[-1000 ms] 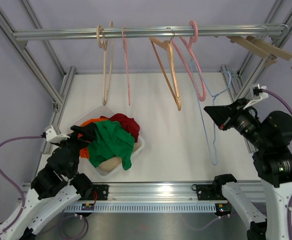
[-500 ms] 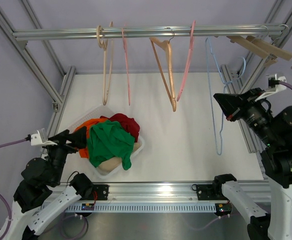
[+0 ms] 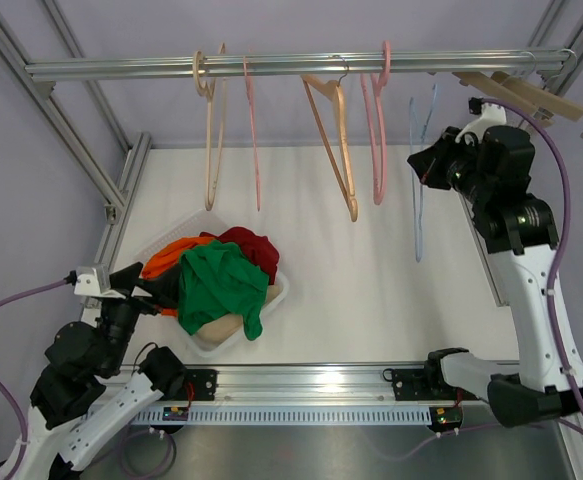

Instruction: Remove the t-shirt from the hanger

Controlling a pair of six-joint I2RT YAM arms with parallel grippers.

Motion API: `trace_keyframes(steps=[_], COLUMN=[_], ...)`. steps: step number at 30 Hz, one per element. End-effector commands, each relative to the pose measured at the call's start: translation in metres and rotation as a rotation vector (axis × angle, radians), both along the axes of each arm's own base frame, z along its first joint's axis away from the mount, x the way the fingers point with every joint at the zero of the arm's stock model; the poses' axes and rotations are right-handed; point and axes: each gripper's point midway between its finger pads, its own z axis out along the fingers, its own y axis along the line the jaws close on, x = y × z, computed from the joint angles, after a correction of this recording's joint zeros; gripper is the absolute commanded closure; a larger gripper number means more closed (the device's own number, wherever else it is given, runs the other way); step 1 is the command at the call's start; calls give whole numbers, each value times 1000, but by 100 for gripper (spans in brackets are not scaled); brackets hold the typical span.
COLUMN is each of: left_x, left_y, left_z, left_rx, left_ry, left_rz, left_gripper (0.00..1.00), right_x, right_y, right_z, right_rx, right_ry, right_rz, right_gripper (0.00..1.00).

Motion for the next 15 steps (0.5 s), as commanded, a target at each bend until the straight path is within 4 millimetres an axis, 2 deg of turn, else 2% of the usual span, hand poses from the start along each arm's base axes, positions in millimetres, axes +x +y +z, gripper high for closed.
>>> trace_keyframes(steps=[1, 2, 3, 4, 6, 7, 9, 10, 15], left_x=[-2, -3, -5, -7, -7, -7, -6, -5, -2], left_y=[8, 5, 6, 6, 6, 6, 5, 5, 2], left_z=[6, 5, 7, 8, 7, 7, 6, 5, 4], left_rx=[7, 9, 0, -9, -9, -12, -7, -5, 6], left_ry=[-41, -41, -53, -64, -62, -63, -57, -58, -49], left_rz=[19, 7, -1, -9, -9, -8, -8, -8, -8], left_gripper=[1, 1, 1, 1, 1, 1, 1, 1, 1], right_x=[34, 41, 57, 60, 73, 76, 87, 89, 104], right_y=[1, 1, 3, 4, 7, 8, 9, 9, 9], right_z=[36, 36, 26, 37, 36, 44, 40, 47, 38], right_rx=[-38, -42, -54, -51, -51, -52, -60, -61, -76], right_ry=[-113, -111, -83, -104, -102, -122, -106, -120, -102], right_rz=[-9, -11, -14, -12, -3, -2, -2, -3, -14], right_gripper=[100, 100, 100, 100, 100, 100, 100, 100, 100])
